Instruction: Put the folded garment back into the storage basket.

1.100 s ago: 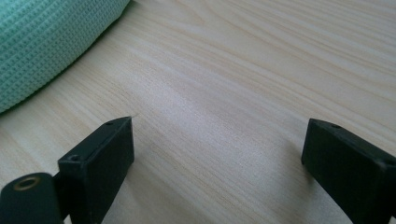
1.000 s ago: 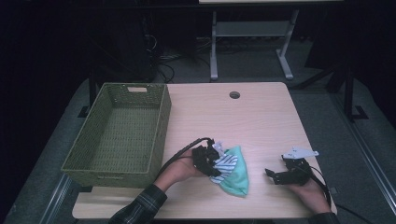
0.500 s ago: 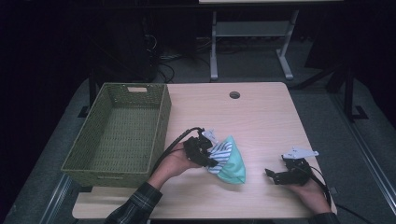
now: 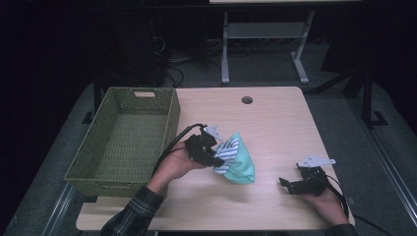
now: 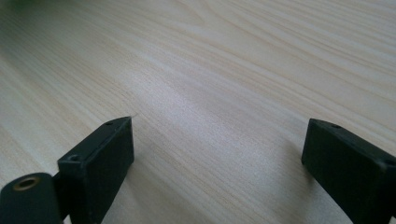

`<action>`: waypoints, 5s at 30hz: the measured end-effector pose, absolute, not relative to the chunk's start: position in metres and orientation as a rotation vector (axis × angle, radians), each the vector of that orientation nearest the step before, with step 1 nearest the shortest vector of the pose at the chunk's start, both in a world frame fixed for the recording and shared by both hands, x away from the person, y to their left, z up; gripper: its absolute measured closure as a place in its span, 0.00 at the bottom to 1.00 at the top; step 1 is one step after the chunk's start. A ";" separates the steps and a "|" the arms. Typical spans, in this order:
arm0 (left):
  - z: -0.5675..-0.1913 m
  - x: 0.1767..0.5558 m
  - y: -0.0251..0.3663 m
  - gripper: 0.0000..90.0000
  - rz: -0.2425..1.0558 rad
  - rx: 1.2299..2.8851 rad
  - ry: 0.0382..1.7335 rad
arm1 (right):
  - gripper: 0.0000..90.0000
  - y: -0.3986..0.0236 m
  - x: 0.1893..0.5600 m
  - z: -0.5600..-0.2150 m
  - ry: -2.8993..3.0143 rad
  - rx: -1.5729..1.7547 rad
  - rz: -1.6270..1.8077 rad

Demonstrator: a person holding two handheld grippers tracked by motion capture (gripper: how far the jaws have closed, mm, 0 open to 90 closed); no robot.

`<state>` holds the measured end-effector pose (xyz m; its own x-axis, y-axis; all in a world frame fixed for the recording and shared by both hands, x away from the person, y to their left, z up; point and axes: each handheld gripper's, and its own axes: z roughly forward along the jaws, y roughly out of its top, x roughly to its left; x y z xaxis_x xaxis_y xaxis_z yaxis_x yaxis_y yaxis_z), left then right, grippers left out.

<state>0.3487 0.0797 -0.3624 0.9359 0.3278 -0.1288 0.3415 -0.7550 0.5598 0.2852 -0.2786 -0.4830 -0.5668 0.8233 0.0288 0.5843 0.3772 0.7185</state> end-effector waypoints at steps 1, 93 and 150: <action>-0.359 0.349 0.081 0.78 -0.027 2.484 0.473 | 0.09 -0.278 0.285 -0.483 2.308 1.233 0.999; -0.342 0.356 0.346 0.78 0.418 2.117 1.393 | 0.09 -0.279 0.285 -0.483 2.294 1.252 0.992; -0.413 0.384 0.339 0.33 0.261 2.286 1.564 | 0.10 -0.279 0.285 -0.483 2.291 1.254 0.991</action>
<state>0.3835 0.3394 -0.4126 0.3713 0.9272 -0.0485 0.8613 -0.3245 0.3909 0.2852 -0.2788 -0.4830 -0.5492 0.8352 0.0295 0.5933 0.3648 0.7176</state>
